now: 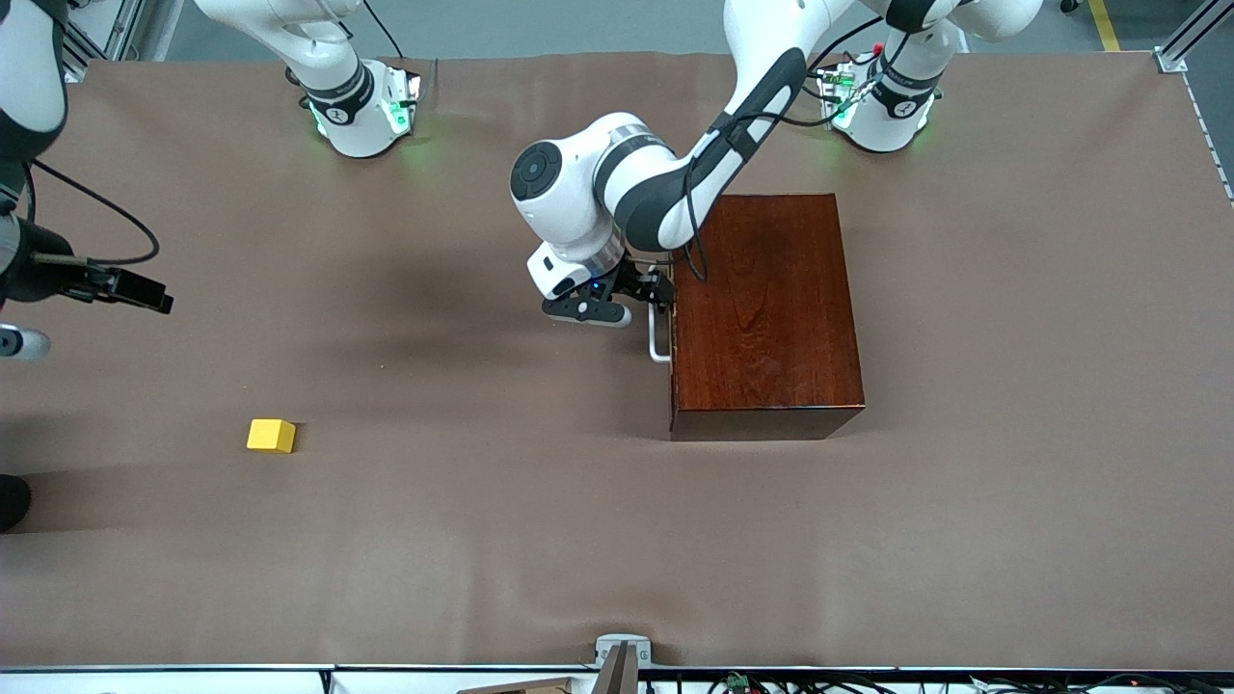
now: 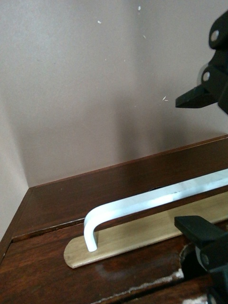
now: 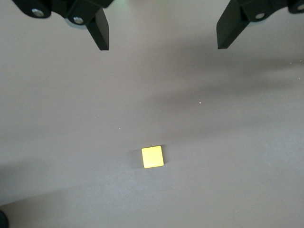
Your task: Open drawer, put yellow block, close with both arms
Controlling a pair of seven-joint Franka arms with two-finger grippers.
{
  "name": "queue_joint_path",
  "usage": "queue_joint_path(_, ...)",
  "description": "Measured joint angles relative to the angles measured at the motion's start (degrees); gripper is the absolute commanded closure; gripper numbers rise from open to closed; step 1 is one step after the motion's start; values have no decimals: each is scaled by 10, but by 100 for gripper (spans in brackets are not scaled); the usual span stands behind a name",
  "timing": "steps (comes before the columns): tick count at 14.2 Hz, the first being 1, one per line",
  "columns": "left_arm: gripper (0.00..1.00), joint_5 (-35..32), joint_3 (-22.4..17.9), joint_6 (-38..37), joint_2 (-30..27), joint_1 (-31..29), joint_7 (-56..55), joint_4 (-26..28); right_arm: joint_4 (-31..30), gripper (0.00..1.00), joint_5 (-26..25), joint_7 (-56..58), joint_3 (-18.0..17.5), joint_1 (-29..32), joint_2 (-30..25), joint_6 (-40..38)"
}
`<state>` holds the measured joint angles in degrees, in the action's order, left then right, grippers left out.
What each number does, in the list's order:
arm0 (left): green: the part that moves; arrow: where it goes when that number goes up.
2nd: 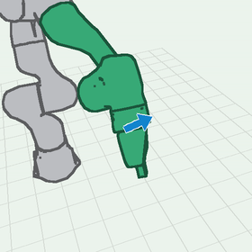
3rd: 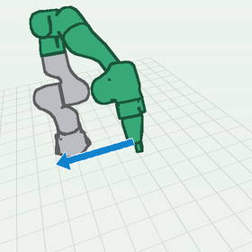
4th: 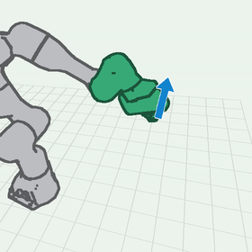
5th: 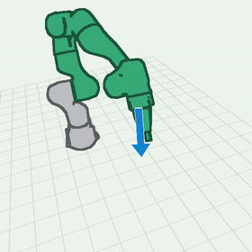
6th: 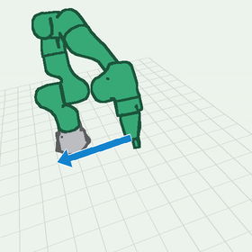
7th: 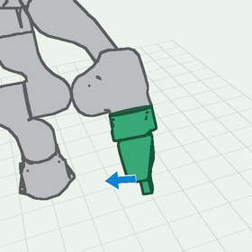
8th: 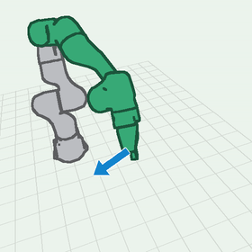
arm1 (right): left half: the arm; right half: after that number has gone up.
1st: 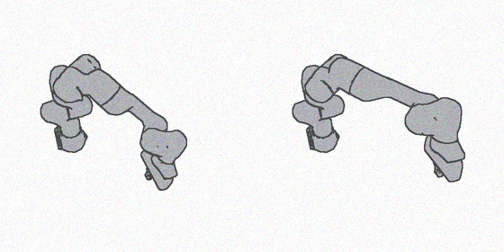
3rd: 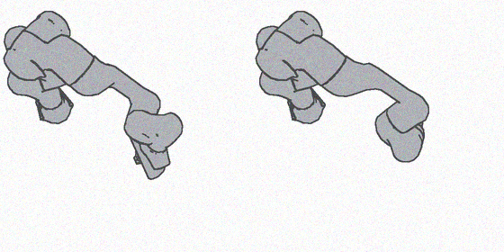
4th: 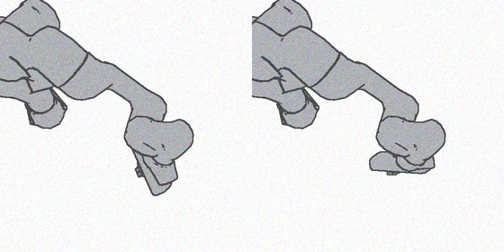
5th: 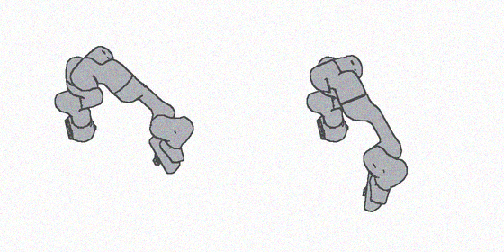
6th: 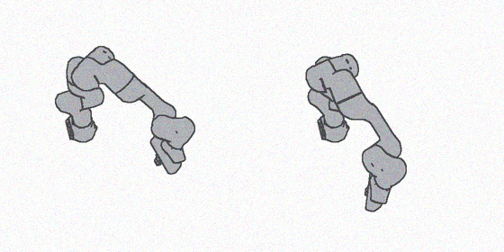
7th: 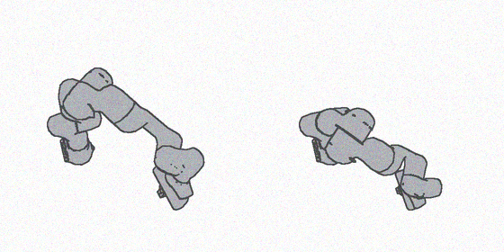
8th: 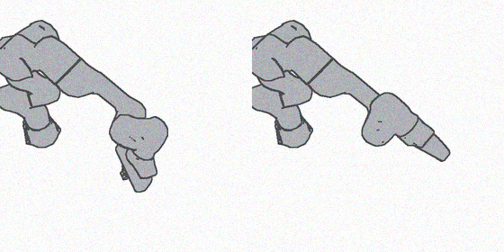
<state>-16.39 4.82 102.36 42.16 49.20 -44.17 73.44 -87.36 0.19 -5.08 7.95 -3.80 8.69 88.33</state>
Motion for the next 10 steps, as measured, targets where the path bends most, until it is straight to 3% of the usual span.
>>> queue_joint_path(10,0,0,0,42,15,4,-79,0,1,0,2,0,0,1,62,56)
